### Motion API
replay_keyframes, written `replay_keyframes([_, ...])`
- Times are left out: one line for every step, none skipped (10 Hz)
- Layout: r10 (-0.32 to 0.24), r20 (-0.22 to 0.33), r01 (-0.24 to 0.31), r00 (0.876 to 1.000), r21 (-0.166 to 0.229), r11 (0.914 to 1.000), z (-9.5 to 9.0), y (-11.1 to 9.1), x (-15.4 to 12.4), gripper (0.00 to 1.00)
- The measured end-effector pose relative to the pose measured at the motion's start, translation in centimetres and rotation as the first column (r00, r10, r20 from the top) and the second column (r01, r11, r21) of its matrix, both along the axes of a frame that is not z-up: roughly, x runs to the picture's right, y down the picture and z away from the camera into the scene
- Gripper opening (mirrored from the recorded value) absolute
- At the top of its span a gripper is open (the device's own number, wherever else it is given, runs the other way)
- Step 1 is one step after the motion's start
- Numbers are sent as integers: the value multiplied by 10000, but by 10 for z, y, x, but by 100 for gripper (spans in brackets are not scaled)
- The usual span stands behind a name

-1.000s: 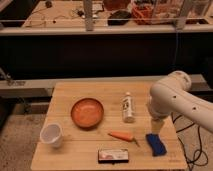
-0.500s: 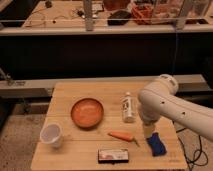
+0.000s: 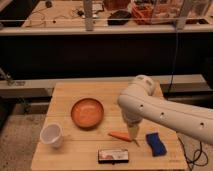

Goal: Move the arm in a circular motion

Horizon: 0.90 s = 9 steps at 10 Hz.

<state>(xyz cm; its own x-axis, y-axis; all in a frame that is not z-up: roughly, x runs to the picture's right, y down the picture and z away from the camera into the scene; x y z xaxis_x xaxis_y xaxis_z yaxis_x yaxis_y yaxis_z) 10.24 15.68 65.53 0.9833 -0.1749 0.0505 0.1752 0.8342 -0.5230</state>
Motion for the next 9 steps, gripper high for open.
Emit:
replay_keyframes([-181,76,180,9998,43,9998,2,0,-7,80])
replay_keyframes([-326,121,325,9994,86,9994,4,-2,-16,80])
replay_keyframes([-396,183,394,9990,118,9992,8,-5,-27,80])
replay_keyframes([-536,260,533,9982,137,9985,14,-11,-45,80])
replay_keyframes([-571,258,568,9980,132,9983,18,-13,-50,80])
replay_keyframes([-609,260,605,9978,144,9981,19,-15,-54,80])
replay_keyframes([-644,246,641,9976,144,9978,21,-16,-56,80])
replay_keyframes([-633,291,629,9976,160,9979,23,-17,-58,80])
replay_keyframes([-613,310,608,9976,181,9980,25,-18,-59,80])
